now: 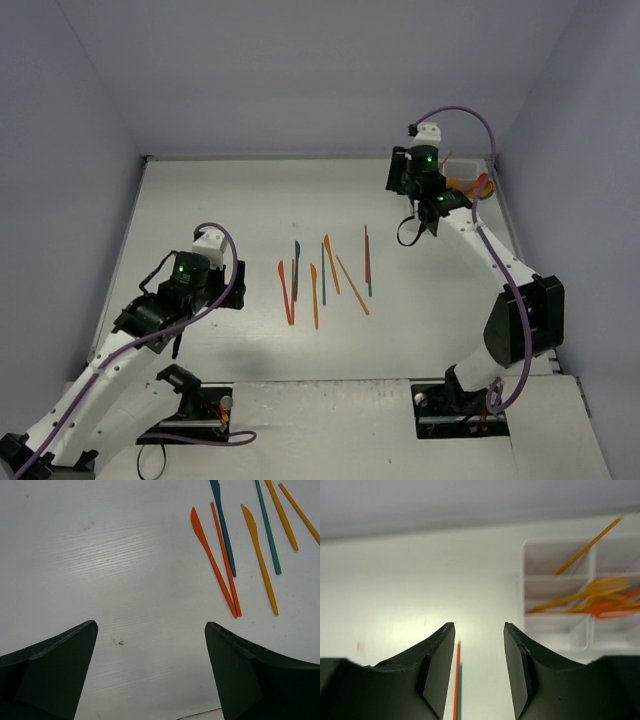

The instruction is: Sort the eating utensils into containers

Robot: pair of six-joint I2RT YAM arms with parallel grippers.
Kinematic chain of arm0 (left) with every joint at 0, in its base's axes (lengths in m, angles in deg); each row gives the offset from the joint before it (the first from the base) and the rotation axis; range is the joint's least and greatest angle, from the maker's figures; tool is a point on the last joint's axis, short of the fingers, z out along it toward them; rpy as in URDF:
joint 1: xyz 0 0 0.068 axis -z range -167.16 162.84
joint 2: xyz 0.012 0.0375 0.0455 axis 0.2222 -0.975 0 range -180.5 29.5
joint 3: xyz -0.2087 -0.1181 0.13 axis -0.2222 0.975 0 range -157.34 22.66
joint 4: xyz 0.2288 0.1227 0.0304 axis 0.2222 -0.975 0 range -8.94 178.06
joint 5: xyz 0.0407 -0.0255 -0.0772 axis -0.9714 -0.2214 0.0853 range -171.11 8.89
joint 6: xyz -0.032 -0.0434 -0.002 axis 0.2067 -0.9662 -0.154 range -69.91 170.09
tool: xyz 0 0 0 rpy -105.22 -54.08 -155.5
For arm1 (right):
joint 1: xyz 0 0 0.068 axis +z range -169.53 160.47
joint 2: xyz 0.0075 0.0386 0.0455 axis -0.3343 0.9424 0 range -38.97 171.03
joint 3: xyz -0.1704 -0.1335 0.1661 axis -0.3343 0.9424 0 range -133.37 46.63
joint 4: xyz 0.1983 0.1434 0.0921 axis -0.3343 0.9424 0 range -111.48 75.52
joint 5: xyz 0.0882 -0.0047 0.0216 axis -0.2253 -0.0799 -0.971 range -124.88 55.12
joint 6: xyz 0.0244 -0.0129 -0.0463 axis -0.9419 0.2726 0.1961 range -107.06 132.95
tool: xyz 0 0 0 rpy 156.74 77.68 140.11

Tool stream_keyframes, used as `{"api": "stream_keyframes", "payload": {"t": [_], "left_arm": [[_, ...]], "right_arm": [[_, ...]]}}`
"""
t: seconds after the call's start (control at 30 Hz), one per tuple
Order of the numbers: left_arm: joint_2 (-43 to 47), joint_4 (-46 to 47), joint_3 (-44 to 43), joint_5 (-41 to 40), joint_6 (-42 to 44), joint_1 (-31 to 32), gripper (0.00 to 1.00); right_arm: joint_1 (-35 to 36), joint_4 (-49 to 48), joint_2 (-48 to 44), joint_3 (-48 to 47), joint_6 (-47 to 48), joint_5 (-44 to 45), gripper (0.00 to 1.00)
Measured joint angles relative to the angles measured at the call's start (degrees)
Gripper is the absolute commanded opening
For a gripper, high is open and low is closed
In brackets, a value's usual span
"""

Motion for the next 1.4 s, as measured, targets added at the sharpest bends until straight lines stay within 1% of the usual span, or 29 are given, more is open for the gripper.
{"api": "stream_keyframes", "payload": {"t": [0.17, 0.3, 0.47, 0.73, 0.87, 1.17, 1.4], "left_arm": [[-0.37, 0.01, 0.00, 0.07, 0.04, 0.00, 0.87], [-0.85, 0.02, 0.00, 0.11, 0.04, 0.00, 0.87], [-1.40, 0.02, 0.00, 0.40, 0.04, 0.00, 0.87], [-1.40, 0.02, 0.00, 0.55, 0.04, 0.00, 0.87], [-1.39, 0.02, 0.00, 0.55, 0.05, 0.00, 0.87], [-1.29, 0.02, 0.00, 0.55, 0.05, 0.00, 0.87], [-1.29, 0.02, 0.00, 0.55, 0.07, 0.00, 0.87]], "right_arm": [[6.13, 14.37, -0.36, 2.25, -0.05, -7.41, 0.49], [9.64, 24.47, -0.14, 3.59, -0.17, -11.45, 0.48], [11.74, 31.10, 1.83, 3.61, -0.18, -13.17, 0.46], [16.36, 34.60, 10.08, 3.42, -0.22, -15.10, 0.44], [18.44, 35.39, 14.28, 2.74, -0.66, -15.19, 0.41], [19.73, 35.58, 18.28, -0.02, -2.22, -13.08, 0.37], [20.31, 35.66, 21.80, -0.87, -2.35, -12.49, 0.30]]}}
